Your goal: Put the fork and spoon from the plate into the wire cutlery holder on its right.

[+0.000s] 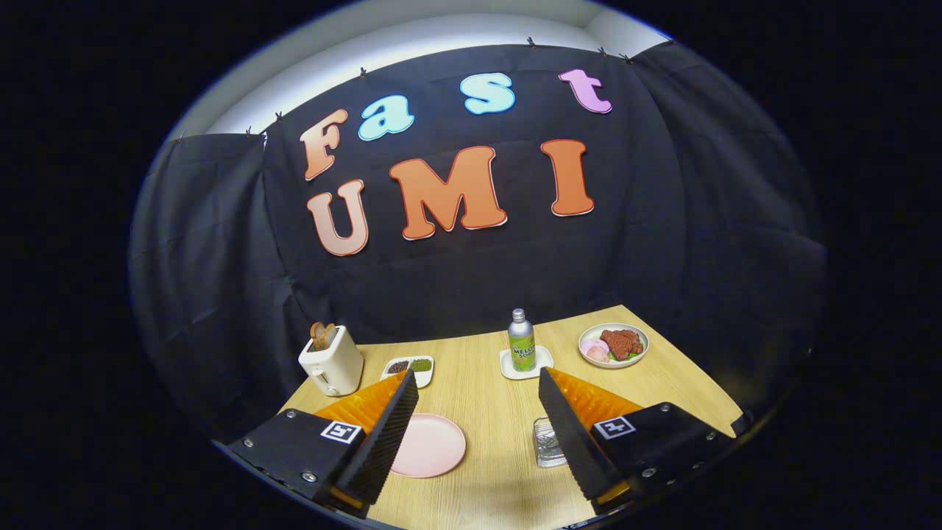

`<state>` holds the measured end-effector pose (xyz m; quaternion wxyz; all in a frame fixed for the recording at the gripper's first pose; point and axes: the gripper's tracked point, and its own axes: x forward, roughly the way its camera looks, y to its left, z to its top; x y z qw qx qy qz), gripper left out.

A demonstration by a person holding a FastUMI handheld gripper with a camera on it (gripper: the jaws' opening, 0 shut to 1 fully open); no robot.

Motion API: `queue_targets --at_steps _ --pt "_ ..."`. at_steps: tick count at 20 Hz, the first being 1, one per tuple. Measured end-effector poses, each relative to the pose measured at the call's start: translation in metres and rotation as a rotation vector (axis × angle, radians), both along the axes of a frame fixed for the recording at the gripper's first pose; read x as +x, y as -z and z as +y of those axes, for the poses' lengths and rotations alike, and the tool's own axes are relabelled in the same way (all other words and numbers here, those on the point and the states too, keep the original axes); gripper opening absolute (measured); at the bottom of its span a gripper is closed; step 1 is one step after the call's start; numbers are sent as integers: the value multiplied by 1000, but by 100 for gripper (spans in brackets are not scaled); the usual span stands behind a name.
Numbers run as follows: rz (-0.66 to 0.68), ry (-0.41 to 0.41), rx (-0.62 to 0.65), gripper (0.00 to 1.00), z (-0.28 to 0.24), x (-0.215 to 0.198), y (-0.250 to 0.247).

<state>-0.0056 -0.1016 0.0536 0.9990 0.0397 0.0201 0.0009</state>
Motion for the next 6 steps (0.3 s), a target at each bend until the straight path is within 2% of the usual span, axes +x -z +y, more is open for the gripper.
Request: queue_targets --at_steps 6 --pt "-22 8 3 99 -6 -7 -10"
